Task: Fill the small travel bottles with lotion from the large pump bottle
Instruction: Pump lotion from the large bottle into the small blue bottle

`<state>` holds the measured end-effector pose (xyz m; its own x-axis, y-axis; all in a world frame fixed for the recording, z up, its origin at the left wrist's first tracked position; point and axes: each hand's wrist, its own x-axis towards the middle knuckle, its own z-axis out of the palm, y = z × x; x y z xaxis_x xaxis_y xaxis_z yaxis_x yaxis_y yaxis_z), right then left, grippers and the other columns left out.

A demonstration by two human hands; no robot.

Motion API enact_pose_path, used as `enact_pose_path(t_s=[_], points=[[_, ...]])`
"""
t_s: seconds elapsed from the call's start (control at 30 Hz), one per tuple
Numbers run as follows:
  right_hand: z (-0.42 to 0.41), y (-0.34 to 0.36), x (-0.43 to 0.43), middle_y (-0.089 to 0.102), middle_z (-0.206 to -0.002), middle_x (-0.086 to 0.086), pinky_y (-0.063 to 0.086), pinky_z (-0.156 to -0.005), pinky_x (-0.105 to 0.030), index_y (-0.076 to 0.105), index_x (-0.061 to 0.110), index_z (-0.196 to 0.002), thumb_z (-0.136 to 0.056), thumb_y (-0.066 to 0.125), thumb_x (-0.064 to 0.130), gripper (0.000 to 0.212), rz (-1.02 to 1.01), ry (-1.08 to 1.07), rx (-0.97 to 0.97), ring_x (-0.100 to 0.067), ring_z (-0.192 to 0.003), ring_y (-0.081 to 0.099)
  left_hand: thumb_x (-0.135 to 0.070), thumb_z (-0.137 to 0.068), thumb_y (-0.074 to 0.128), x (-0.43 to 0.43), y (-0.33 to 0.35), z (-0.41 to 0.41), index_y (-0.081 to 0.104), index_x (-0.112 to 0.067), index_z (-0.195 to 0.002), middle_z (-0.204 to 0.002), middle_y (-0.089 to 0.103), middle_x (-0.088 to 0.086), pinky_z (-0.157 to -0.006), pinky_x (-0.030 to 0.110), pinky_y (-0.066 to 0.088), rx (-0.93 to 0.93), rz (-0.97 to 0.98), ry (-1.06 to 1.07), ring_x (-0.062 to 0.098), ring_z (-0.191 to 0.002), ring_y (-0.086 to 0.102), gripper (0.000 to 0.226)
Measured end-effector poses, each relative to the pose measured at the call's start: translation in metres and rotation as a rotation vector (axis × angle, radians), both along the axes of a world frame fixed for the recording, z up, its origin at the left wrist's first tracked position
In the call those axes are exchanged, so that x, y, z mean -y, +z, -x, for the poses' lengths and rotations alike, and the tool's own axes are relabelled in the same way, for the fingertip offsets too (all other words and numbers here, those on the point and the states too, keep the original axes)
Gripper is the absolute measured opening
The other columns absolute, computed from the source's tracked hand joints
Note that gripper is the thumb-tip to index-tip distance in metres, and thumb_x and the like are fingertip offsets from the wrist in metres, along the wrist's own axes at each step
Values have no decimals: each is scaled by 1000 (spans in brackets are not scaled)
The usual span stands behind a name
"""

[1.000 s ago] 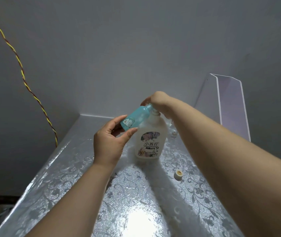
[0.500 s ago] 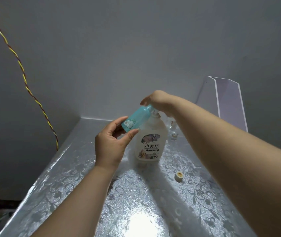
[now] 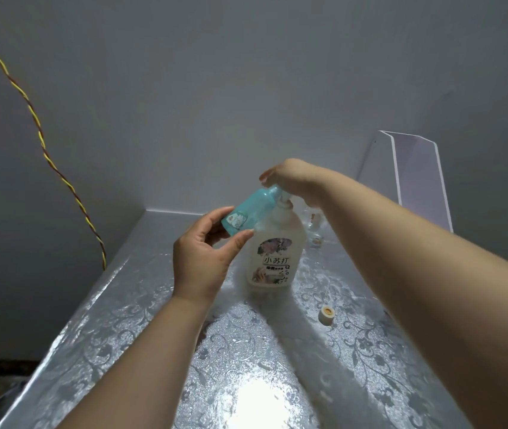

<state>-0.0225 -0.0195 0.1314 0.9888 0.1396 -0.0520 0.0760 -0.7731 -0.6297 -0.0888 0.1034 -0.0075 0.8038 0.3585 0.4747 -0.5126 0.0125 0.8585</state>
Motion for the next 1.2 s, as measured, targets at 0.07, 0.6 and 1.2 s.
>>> enact_pose_path(t_s=[0.07,0.6,1.2], points=[[-1,1,0,54,-135,-19,38,-108,-48,58,2,-127,-94,50,16,37,0,8,6,-35,-127,50,-45,-56,82,0,1,0,71,-43,-96,-97,75,-5,-84,28,55,18,-14,6,13,-92,71,41],[-8,-6,-2,56,-131,-24,46,-102,-40,57,-5,-126,-95,45,8,35,13,32,28,-34,-119,57,-40,-56,82,1,2,1,69,-39,-95,-93,74,-9,-83,27,55,11,-5,21,9,-88,71,41],[-7,-7,-5,53,-135,-21,46,-72,-34,57,-1,-127,-97,47,9,34,87,64,13,-31,-96,61,-31,-58,82,-1,1,1,69,-35,-97,-96,74,-4,-83,26,56,-6,5,8,12,-91,71,42]])
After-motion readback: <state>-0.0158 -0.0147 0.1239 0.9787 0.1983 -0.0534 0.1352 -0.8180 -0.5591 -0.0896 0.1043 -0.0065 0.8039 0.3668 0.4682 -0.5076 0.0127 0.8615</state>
